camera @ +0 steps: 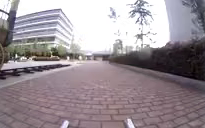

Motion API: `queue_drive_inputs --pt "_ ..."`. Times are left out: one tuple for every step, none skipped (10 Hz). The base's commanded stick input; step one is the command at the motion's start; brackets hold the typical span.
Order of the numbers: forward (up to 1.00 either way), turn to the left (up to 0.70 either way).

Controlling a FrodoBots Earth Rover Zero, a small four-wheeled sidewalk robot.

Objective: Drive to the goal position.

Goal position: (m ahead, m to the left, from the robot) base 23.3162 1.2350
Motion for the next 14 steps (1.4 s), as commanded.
queue_drive_inputs --pt "0.45 0.00" --pt "0.45 0.00" --pt "0.45 0.00" --pt "0.45 0.00" --pt "0.45 0.00" --pt "0.45 0.00" --pt "0.45 0.00" --pt "0.45 0.00" --pt "0.45 0.00" --pt "0.45 0.00" --pt "0.45 0.00" --pt "0.45 -0.15" --pt "0.45 -0.27" --pt "0.45 -0.27"
